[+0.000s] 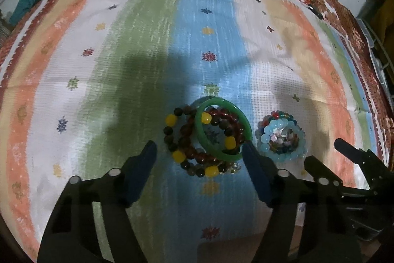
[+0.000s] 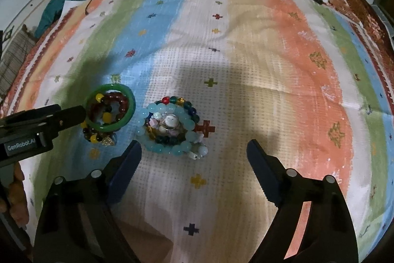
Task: Organize jewelry
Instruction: 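Grasp the green jade bangle with the left tool while the right tool grasps the light blue bracelet, then lift the green bangle with the left tool while the right tool carries the blue bracelet over the tin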
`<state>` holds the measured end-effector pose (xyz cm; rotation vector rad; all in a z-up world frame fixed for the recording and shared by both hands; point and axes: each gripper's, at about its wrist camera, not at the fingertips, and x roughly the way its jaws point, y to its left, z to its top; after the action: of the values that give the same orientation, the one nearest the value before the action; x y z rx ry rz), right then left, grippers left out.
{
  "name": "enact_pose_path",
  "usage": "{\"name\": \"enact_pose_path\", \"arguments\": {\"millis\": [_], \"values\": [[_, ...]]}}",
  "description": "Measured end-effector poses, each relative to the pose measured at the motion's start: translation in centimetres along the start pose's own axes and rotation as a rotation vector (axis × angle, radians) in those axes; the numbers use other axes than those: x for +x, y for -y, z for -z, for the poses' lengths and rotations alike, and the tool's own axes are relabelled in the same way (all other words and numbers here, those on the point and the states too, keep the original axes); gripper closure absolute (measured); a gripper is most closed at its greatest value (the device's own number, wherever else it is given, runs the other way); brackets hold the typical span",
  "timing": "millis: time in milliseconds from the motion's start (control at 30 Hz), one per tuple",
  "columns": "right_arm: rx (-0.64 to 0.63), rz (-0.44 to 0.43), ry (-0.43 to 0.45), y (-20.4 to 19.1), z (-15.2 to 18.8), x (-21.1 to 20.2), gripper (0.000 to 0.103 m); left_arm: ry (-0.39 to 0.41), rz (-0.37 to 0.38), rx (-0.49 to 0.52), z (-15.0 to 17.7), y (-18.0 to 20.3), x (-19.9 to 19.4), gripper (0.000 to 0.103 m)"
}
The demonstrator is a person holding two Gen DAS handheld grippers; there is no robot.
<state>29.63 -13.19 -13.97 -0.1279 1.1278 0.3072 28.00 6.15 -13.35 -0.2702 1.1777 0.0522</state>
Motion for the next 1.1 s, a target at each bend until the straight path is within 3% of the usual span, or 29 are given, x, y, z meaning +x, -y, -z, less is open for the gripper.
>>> {"name": "enact_pose_path", "arguments": {"millis": [67, 133, 333, 700, 933, 1100], "values": [[0.005, -0.004, -0.001, 0.1, -0.2, 0.3, 0.020, -0.007, 0.003, 0.010, -0.1, 0.2, 0.4, 0.045], [0.003, -0.002, -0.008, 0.2, -0.4, 0.8, 0.033, -0.011, 0.001, 0.018, -0.1, 0.5, 0.8, 0.050], [0.018, -0.035, -0.030, 0.3, -0.8, 1.7, 0.054, -0.013, 0.002, 0.045, -0.2, 1.1, 1.3, 0.063], [0.017, -0.081, -0.058, 0.2, -1.1, 3.3, 0.083, -0.015, -0.008, 0.038, -0.2, 0.9, 1.9, 0.084], [-0.017, -0.063, -0.038, -0.3, -1.0, 2.8, 0.091, -0.002, -0.010, 0.034, -0.1, 0.8, 1.4, 0.094], [-0.027, -0.054, -0.016, -0.3, -1.0, 1.8, 0.091, 0.011, -0.024, 0.052, 0.0, 1.0, 0.5, 0.095]]}}
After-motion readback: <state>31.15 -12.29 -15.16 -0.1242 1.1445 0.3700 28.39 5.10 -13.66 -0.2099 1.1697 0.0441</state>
